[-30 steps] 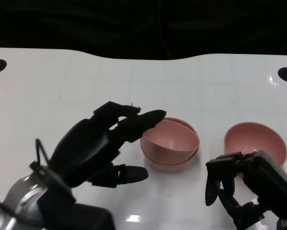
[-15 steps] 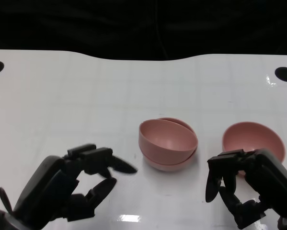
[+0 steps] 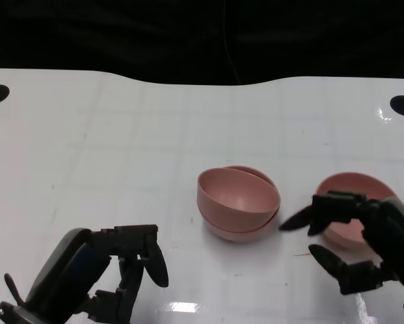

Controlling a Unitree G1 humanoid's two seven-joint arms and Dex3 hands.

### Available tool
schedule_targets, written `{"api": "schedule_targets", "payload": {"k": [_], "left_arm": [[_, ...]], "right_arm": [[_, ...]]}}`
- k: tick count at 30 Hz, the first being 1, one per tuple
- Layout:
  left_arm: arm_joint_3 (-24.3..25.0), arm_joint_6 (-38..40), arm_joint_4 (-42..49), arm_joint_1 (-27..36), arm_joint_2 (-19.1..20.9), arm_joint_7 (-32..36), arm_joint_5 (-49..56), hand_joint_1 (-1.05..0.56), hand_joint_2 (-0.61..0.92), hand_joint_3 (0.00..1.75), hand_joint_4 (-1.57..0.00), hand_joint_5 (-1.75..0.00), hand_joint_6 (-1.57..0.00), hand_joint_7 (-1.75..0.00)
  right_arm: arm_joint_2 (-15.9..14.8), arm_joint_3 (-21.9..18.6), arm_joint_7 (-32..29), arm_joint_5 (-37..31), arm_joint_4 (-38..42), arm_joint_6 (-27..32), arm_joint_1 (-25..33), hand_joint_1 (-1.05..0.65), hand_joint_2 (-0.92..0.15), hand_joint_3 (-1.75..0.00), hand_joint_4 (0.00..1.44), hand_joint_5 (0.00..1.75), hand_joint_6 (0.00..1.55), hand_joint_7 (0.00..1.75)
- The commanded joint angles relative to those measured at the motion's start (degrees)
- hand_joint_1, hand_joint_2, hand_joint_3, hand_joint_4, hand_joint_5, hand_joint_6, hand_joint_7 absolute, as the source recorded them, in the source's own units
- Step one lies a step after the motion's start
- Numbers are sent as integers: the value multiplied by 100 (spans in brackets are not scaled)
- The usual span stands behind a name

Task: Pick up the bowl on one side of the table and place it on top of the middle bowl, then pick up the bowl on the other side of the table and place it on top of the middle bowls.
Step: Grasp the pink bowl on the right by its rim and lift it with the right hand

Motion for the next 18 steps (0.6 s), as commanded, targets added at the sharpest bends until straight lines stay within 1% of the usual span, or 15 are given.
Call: {"api": "schedule_targets", "payload": {"k": [1, 2, 3, 4, 5, 7, 9, 11, 12, 13, 15, 18], "left_arm": [[34, -80, 62, -53, 19, -55, 76, 8, 16, 166, -96, -167, -90, -145], [41, -75, 61, -50, 20, -58, 89, 7, 15, 166, -96, -167, -90, -145], [49, -67, 56, -47, 22, -61, 97, 7, 15, 166, -97, -167, -90, -145], [57, -52, 48, -43, 23, -64, 98, 7, 15, 166, -97, -166, -90, -144], [70, -37, 38, -32, 27, -66, 97, 7, 15, 166, -97, -166, -90, -144], [93, -19, 20, -9, 42, -86, 72, 5, 15, 167, -96, -167, -90, -145], [113, -8, -10, 12, 58, -120, 39, 5, 16, 167, -96, -168, -89, -145], [126, -11, -19, 17, 60, -142, 26, 6, 16, 167, -95, -168, -89, -145], [135, -12, -19, 20, 62, -165, -2, 6, 16, 167, -95, -168, -88, -146], [150, -8, -23, 21, 63, -175, -6, 6, 16, 167, -94, -168, -88, -146], [172, 9, -32, 14, 56, -206, -29, 6, 16, 168, -95, -169, -88, -146], [195, 81, -74, 7, 39, -248, -27, 5, 16, 169, -93, -171, -87, -147]], "right_arm": [[-120, -199, -14, -287, -448, 527, 149, -12, -57, -54, 24, 114, 35, 66], [-127, -245, -21, -447, -609, 753, 185, -17, -62, -45, 19, 114, 30, 65], [-133, -280, -6, -597, -766, 983, 219, -23, -69, -30, 15, 113, 26, 65], [-143, -312, 27, -756, -939, 1230, 253, -27, -74, -21, 13, 111, 24, 64], [-158, -344, 88, -967, -1158, 1533, 293, -30, -77, -15, 11, 109, 22, 63], [-207, -375, 274, -1379, -1599, 2120, 363, -37, -79, -5, 8, 97, 18, 54], [-277, -370, 555, -1802, -2049, 2660, 421, -41, -78, -1, 8, 86, 18, 45], [-315, -332, 724, -2020, -2297, 2975, 448, -45, -78, 0, 9, 81, 19, 39], [-385, -306, 933, -2248, -2482, 3194, 450, -45, -78, 0, 9, 80, 19, 37], [-464, -281, 1152, -2521, -2669, 3393, 444, -50, -78, 0, 11, 79, 21, 35], [-548, -236, 1450, -2922, -2925, 3683, 428, -54, -77, 0, 23, 68, 33, 24], [-568, -167, 1645, -3122, -3001, 3915, 387, -55, -76, 0, 30, 59, 39, 16]]}}
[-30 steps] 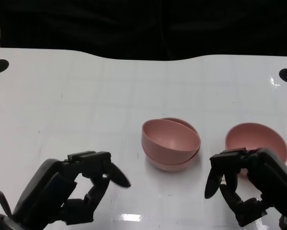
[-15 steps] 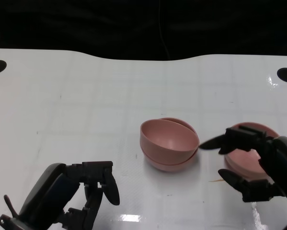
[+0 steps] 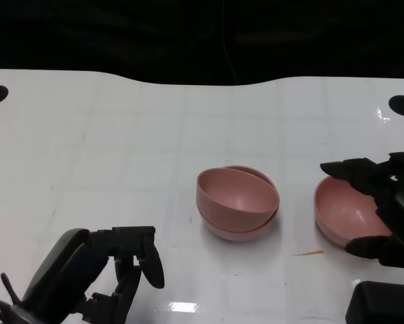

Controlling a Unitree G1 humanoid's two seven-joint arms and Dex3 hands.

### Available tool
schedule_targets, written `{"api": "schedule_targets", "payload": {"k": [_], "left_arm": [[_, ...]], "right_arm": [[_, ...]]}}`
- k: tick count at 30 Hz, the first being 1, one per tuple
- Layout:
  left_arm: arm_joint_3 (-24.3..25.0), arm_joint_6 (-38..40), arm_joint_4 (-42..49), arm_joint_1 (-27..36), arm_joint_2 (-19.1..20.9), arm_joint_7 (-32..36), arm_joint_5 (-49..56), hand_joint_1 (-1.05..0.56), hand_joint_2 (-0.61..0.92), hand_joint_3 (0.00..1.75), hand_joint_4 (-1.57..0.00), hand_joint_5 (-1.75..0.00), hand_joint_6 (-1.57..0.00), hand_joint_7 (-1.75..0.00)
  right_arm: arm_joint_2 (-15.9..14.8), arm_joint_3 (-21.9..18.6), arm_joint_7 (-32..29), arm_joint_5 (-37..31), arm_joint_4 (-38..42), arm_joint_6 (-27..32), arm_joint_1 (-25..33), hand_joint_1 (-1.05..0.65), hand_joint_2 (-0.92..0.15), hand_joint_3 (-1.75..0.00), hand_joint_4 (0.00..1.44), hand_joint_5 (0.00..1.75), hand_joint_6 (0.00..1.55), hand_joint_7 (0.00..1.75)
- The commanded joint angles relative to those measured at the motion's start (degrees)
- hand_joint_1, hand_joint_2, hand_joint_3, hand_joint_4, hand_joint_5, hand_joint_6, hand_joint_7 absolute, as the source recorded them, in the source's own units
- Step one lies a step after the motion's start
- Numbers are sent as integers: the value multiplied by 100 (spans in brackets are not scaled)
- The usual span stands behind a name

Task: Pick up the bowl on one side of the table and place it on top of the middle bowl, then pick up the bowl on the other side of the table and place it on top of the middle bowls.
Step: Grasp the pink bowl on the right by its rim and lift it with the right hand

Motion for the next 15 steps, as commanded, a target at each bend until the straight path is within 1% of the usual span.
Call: {"api": "schedule_targets", "payload": {"k": [1, 3, 8, 10, 12, 15], "left_arm": [[65, 92, -101, 4, 44, -87, -33, 4, 16, 169, -93, -171, -87, -148], [63, 128, -143, 4, 36, -94, -18, 4, 16, 170, -93, -172, -87, -148], [56, 183, -195, -9, 15, -108, 4, 3, 15, 171, -93, -173, -86, -149], [53, 210, -208, -21, 7, -109, 11, 4, 15, 170, -93, -173, -86, -149], [53, 223, -215, -23, 4, -110, 14, 4, 16, 170, -92, -173, -86, -150], [47, 199, -176, -67, 0, -103, 20, 3, 15, 170, -92, -173, -86, -150]], "right_arm": [[-115, 40, 248, -156, -93, 241, -38, -55, -76, 0, 30, 58, 39, 14], [-169, 86, 413, -225, -22, 333, -96, -54, -77, -1, 30, 55, 39, 12], [-382, 286, 819, -427, 285, 479, -312, -54, -81, 0, 37, 37, 43, 4], [-443, 363, 984, -497, 387, 555, -407, -54, -83, -1, 36, 31, 42, 2], [-466, 395, 1030, -511, 405, 600, -439, -54, -84, -1, 36, 28, 41, 1], [-503, 554, 1068, -448, 803, 615, -655, -52, -84, 0, 40, 24, 43, 1]]}}
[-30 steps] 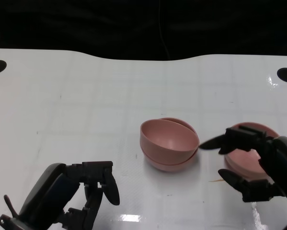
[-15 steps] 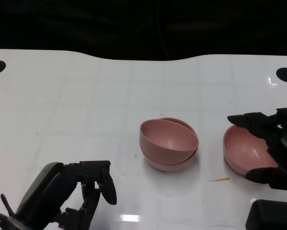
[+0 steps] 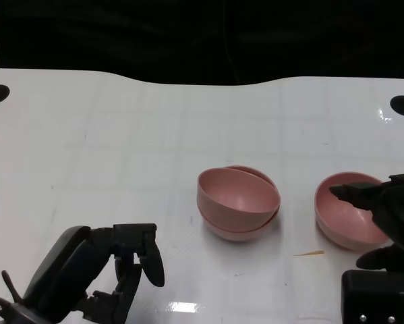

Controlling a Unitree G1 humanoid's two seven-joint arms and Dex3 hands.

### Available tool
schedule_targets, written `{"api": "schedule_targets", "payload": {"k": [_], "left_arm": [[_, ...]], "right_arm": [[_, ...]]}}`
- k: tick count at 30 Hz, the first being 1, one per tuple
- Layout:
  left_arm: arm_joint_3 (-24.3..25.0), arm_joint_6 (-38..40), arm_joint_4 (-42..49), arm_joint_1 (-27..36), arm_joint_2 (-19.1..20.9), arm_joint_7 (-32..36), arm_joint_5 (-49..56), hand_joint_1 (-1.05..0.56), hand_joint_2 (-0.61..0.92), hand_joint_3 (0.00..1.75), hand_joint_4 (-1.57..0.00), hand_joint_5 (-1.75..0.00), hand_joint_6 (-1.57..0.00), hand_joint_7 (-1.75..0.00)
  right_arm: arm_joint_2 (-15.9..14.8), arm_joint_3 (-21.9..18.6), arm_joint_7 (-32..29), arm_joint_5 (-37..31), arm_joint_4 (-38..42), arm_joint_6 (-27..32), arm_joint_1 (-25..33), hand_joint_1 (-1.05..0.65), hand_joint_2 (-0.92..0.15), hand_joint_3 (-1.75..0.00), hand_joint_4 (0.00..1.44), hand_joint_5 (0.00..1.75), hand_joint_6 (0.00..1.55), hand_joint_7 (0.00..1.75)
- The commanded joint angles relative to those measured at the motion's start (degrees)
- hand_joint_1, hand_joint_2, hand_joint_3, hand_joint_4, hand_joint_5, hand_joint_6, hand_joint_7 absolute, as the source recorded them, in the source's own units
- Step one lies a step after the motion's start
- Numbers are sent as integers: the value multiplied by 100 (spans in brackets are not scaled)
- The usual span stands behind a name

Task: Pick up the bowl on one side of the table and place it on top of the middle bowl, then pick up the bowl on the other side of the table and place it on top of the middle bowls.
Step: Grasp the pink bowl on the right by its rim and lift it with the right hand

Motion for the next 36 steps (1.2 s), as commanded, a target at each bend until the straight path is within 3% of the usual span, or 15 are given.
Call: {"api": "schedule_targets", "payload": {"k": [1, 12, 19, 20, 22, 23, 24, 25, 26, 28, 30, 31, 34, 36], "left_arm": [[41, -8, -19, -59, 30, -52, 8, 3, 15, 170, -92, -172, -86, -150], [49, -58, -13, -94, 37, -39, 83, 4, 15, 169, -93, -169, -87, -147], [45, -78, 15, -105, 46, -84, 40, 2, 15, 168, -92, -169, -86, -147], [45, -91, 24, -109, 45, -83, 44, 1, 15, 169, -92, -169, -86, -147], [43, -115, 55, -120, 45, -96, 19, 1, 14, 169, -92, -169, -86, -147], [42, -132, 78, -129, 48, -102, 6, 1, 15, 169, -92, -168, -85, -147], [45, -135, 91, -141, 55, -106, 10, 1, 15, 169, -92, -168, -85, -147], [48, -145, 105, -153, 62, -105, 20, 1, 15, 168, -92, -168, -85, -147], [50, -156, 123, -171, 69, -110, 18, 1, 15, 168, -92, -168, -85, -147], [49, -186, 175, -212, 72, -127, -16, 3, 16, 168, -93, -167, -85, -147], [48, -161, 189, -239, 74, -156, -29, 3, 16, 167, -93, -167, -85, -147], [48, -149, 191, -248, 74, -171, -36, 3, 16, 167, -92, -167, -85, -147], [47, -123, 191, -264, 67, -201, -52, 2, 16, 167, -92, -168, -85, -148], [45, -88, 172, -259, 58, -233, -82, 3, 16, 166, -92, -168, -85, -148]], "right_arm": [[-99, 152, 8, 5, 448, 35, -239, -52, -84, 0, 41, 23, 43, 1], [0, 878, -683, -134, 2073, -16, -926, -42, -89, -1, 51, 16, 50, 2], [91, 1307, -1553, -2, 3526, -360, -1544, -33, -92, -12, 82, 23, 66, 7], [84, 1342, -1814, 2, 3741, -470, -1620, -30, -92, -13, 91, 31, 72, 7], [76, 1385, -2563, -6, 4202, -757, -1769, -26, -92, -11, 86, 70, 82, 4], [78, 1391, -2966, 13, 4435, -926, -1838, -21, -91, -6, 88, 95, 96, 6], [79, 1360, -3512, 92, 4699, -1235, -1907, -19, -91, -4, 89, 105, 103, 6], [70, 1339, -3955, 170, 4913, -1519, -1966, -14, -89, -2, 89, 136, 116, 12], [46, 1336, -4268, 228, 5062, -1748, -2020, -11, -89, -1, 91, 159, 117, 43], [-5, 1352, -4496, 273, 5114, -1927, -2079, -11, -90, -1, 92, 171, 89, 121], [-25, 1322, -4648, 336, 5052, -2063, -2074, -10, -90, -3, 91, 174, 74, 157], [-31, 1307, -4780, 353, 5024, -2136, -2067, -11, -90, -3, 91, 174, 71, 161], [-51, 1241, -5110, 444, 4900, -2347, -2030, -11, -89, -3, 94, 175, 78, 153], [-64, 1196, -5191, 487, 4783, -2383, -1994, -8, -88, -4, 95, 175, 76, 162]]}}
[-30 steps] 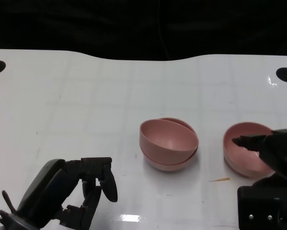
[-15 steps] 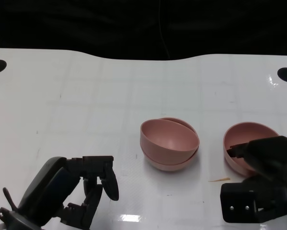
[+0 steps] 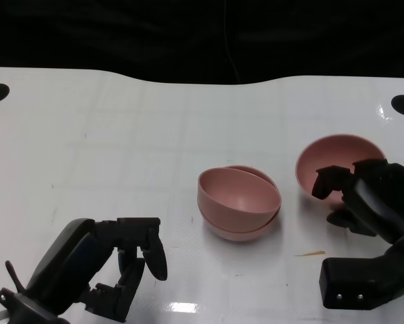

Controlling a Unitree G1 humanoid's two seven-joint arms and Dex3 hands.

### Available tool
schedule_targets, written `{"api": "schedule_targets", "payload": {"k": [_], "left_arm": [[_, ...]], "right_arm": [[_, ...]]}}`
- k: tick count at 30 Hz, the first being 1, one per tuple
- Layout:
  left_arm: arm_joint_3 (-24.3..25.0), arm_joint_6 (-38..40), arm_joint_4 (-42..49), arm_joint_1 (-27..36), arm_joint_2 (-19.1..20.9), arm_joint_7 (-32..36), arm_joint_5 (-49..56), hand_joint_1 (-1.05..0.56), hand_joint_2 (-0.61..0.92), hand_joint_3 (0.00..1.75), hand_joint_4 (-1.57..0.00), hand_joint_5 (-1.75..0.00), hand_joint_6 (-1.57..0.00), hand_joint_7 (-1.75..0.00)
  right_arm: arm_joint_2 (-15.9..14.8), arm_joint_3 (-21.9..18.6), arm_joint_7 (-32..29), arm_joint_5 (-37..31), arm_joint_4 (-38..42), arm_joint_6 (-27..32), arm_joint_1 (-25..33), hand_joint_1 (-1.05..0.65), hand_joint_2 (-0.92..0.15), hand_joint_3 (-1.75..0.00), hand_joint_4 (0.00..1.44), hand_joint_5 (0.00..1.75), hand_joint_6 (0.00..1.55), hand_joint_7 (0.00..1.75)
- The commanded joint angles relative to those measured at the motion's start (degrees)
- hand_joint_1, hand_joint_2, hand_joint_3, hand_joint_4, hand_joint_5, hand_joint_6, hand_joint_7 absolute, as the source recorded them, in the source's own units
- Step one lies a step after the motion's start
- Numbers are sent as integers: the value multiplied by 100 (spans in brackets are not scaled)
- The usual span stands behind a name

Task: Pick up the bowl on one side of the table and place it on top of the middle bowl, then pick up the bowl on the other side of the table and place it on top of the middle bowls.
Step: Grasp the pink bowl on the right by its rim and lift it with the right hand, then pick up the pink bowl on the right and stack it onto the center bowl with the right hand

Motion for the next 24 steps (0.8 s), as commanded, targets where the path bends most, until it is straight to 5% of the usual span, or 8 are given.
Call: {"api": "schedule_targets", "payload": {"k": [1, 7, 9, 12, 18, 24], "left_arm": [[42, 24, 7, -33, 67, -100, -78, 4, 16, 166, -92, -168, -85, -148], [41, 33, 18, -73, 47, -116, -63, 6, 16, 166, -92, -168, -85, -148], [37, 52, -3, -58, 46, -122, -64, 5, 17, 166, -92, -168, -85, -148], [28, 34, 20, -54, 39, -119, -65, 5, 18, 166, -92, -168, -85, -148], [2, 36, 21, -39, 14, -95, -14, 5, 17, 166, -93, -167, -86, -147], [-27, -93, 144, -66, 0, -62, 42, 6, 16, 165, -93, -167, -86, -147]], "right_arm": [[-149, -129, -195, 140, -187, -67, 29, -8, -88, -4, 96, 175, 75, 164], [-140, -274, -651, 206, -544, -192, -17, -6, -87, -7, 101, 175, 76, 173], [-111, -308, -654, 263, -634, -235, -36, -6, -48, -86, 102, 175, 79, 171], [-78, -320, -560, 386, -824, -367, -93, -7, -30, -126, 103, 175, 79, 172], [19, -287, -324, 708, -1027, -771, -255, -6, -24, -140, 104, 175, 83, 165], [240, -156, 740, 1413, -1022, -1148, -490, -8, -18, -145, 101, 175, 87, 152]]}}
